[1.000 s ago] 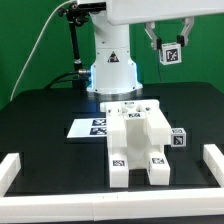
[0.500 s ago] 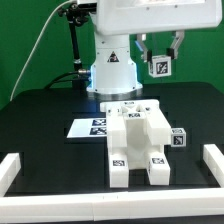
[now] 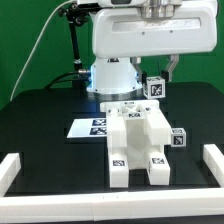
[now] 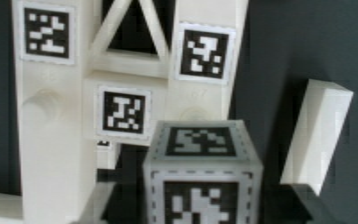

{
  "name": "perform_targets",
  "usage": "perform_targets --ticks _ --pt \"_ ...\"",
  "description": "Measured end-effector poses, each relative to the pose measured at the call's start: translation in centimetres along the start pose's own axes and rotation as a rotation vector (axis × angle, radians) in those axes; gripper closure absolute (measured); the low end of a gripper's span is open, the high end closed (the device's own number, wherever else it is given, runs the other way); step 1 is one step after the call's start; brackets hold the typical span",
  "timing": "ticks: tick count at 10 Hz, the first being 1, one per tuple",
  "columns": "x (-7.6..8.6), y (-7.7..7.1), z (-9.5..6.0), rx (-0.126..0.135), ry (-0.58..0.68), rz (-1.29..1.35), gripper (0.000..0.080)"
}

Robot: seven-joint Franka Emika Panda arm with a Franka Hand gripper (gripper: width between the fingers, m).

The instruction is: Assemble chair

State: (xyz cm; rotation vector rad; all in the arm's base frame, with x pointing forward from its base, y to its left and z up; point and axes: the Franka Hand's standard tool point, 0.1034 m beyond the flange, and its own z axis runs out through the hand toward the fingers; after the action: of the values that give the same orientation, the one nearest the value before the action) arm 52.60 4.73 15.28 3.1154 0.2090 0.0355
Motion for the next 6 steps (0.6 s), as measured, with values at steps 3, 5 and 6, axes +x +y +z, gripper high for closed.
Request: perform_targets --ticks 3,5,6 --pt "-0.1 0.0 1.0 -0.01 -0.007 -0.005 0.0518" --pt "-0.2 0.0 1.5 -0.014 -0.013 -0.006 0.0518" --pt "-0.1 0.0 1.6 -0.016 -0.01 -0.007 0.0518"
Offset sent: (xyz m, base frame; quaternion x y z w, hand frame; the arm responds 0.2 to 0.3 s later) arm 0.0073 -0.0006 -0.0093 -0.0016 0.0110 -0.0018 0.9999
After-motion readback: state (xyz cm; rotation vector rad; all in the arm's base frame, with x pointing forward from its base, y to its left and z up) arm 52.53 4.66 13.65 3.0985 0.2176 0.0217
